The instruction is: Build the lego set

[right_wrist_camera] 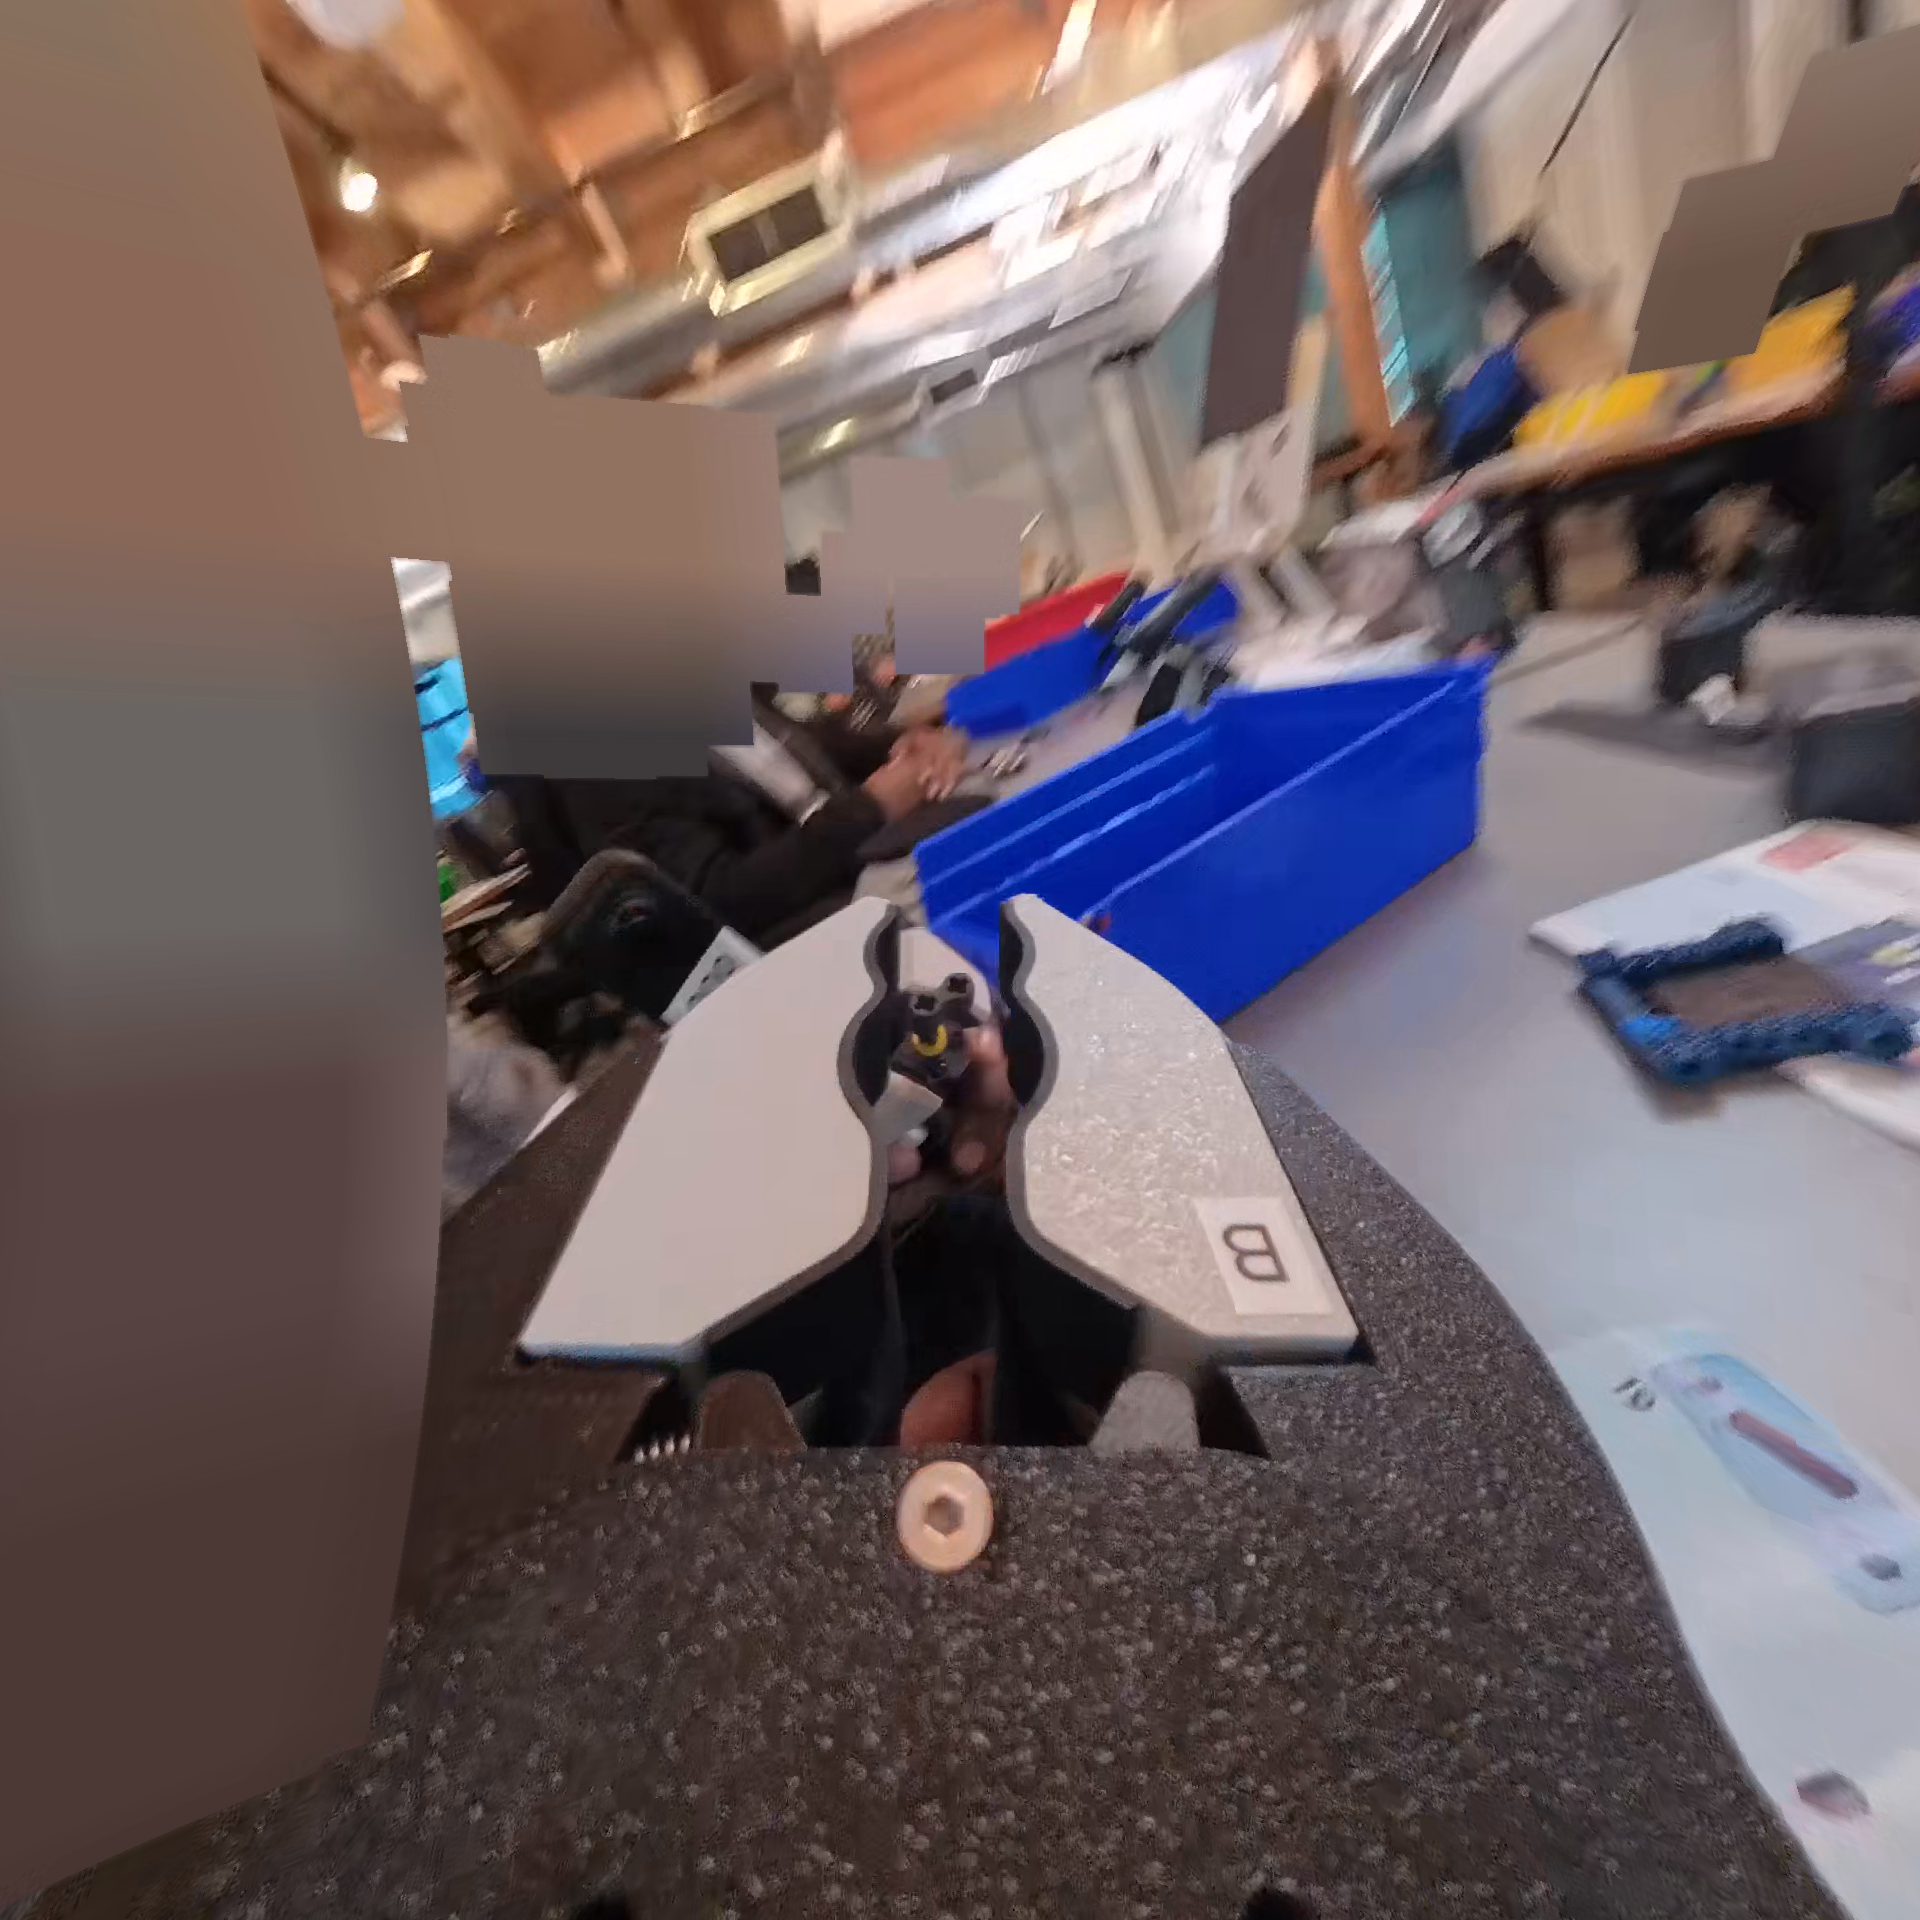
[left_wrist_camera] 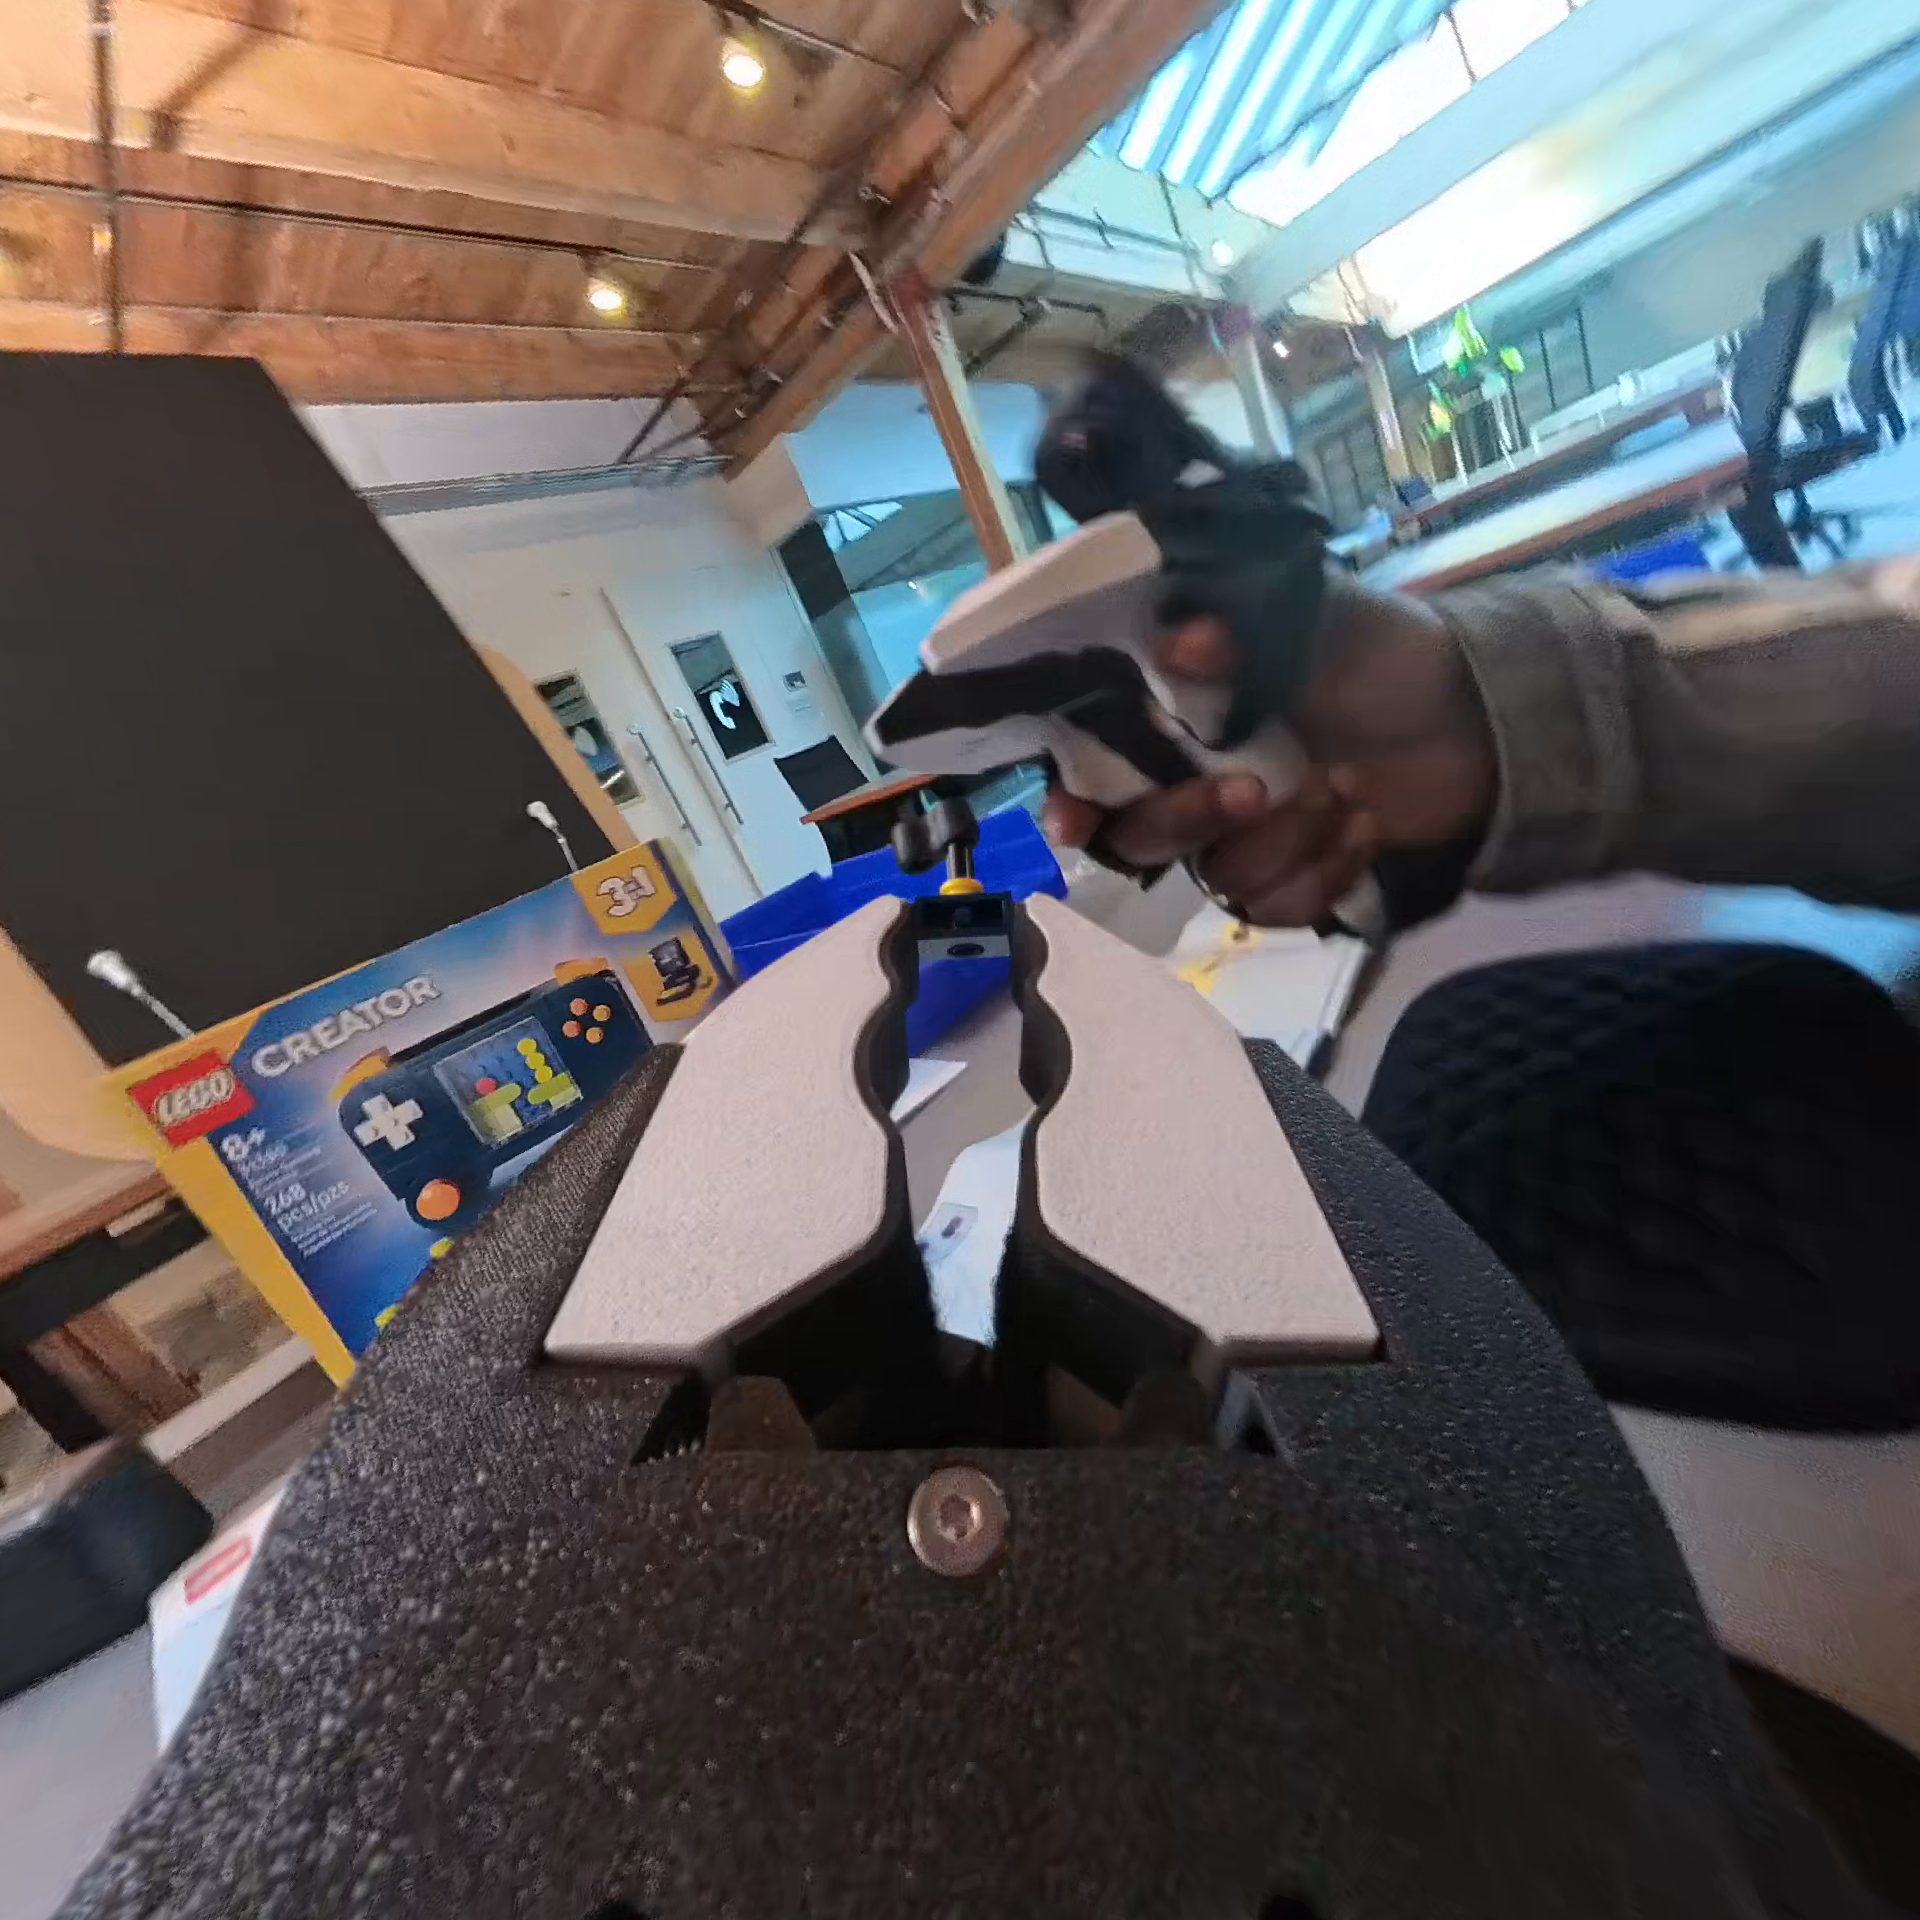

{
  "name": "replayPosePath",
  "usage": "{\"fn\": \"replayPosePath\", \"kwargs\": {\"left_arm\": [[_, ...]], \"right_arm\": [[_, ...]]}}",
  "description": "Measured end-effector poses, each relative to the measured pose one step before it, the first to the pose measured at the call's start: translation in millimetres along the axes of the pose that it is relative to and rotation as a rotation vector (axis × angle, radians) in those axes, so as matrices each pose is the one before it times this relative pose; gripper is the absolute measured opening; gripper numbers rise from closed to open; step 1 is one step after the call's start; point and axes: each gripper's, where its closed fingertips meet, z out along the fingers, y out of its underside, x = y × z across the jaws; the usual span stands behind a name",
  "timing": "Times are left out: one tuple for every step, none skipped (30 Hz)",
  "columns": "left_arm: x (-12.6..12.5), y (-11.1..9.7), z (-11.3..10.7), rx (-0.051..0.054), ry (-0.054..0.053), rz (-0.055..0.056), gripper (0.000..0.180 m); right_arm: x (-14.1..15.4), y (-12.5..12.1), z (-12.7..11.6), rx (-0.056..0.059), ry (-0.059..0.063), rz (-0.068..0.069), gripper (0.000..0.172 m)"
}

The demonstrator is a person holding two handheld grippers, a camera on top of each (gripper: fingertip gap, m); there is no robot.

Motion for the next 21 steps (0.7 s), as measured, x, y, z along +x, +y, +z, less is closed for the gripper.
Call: {"fn": "replayPosePath", "kwargs": {"left_arm": [[6.71,2.33,1.22,-0.0172,0.0305,0.0460,0.016],[6.14,3.50,2.68,-0.0263,0.0174,0.0587,0.016],[4.41,5.63,2.18,-0.0420,0.0055,0.0754,0.016],[5.44,6.01,2.38,-0.0460,0.0094,0.0843,0.016],[6.09,4.27,2.28,-0.0387,0.0112,0.0859,0.016],[5.69,3.34,2.18,-0.0341,0.0079,0.0800,0.016],[5.29,2.93,2.06,-0.0306,0.0090,0.0683,0.016],[3.75,2.47,1.73,-0.0261,0.0058,0.0446,0.016],[1.97,1.64,0.87,-0.0171,0.0063,0.0164,0.016],[0.62,0.65,0.48,-0.0040,0.0049,-0.0029,0.016],[-0.74,0.59,-0.26,0.0004,0.0030,-0.0173,0.016],[-0.88,1.37,-0.27,-0.0027,0.0039,-0.0230,0.016],[-1.00,1.28,-0.27,-0.0031,0.0016,-0.0200,0.016],[-1.43,1.15,-0.44,-0.0028,-0.0021,-0.0149,0.016],[-0.80,0.34,-0.31,0.0004,0.0032,-0.0248,0.016],[-0.88,-0.06,-0.30,0.0046,0.0063,-0.0377,0.016],[-1.11,-0.94,-0.79,0.0131,0.0103,-0.0438,0.016],[-1.27,-1.39,-0.78,0.0167,0.0115,-0.0601,0.016],[-1.24,-1.24,-0.58,0.0164,0.0140,-0.0663,0.016],[-1.44,-1.62,-0.93,0.0188,0.0137,-0.0656,0.017],[-2.04,-1.31,-0.90,0.0155,0.0059,-0.0539,0.017]], "right_arm": [[-0.01,2.43,-3.30,-0.0685,-0.0408,0.0584,0.022],[1.08,3.83,-4.09,-0.0761,-0.0407,0.0651,0.024],[3.89,7.49,-4.37,-0.0945,-0.0252,0.0520,0.024],[9.13,10.34,-4.02,-0.0994,0.0121,0.0360,0.023],[12.34,10.72,-2.15,-0.0848,0.0414,0.0292,0.023],[6.55,10.19,1.11,-0.0677,0.0148,0.0202,0.022],[-0.39,9.45,3.47,-0.0578,-0.0226,0.0253,0.021],[-2.15,8.35,3.98,-0.0499,-0.0295,0.0284,0.021],[-1.93,6.48,3.57,-0.0374,-0.0231,0.0133,0.021],[-0.38,4.22,2.88,-0.0213,-0.0093,-0.0004,0.021],[0.41,1.03,1.86,-0.0008,-0.0035,-0.0066,0.019],[0.71,-1.34,1.01,0.0120,-0.0021,-0.0053,0.012],[0.53,-1.92,0.49,0.0140,-0.0019,-0.0063,0.008],[0.58,-1.18,0.29,0.0084,0.0008,-0.0122,0.007],[0.29,-0.75,0.08,0.0064,0.0027,-0.0156,0.006],[-0.40,-0.94,0.06,0.0094,0.0021,-0.0204,0.006],[-1.66,-1.13,0.27,0.0138,-0.0008,-0.0288,0.006],[-1.28,-1.86,-0.22,0.0217,0.0003,-0.0289,0.006],[-0.99,-1.92,0.15,0.0243,0.0026,-0.0236,0.006],[-0.93,-2.32,0.07,0.0290,0.0031,-0.0234,0.005],[-0.19,-2.52,0.51,0.0349,0.0068,-0.0222,0.005]]}}
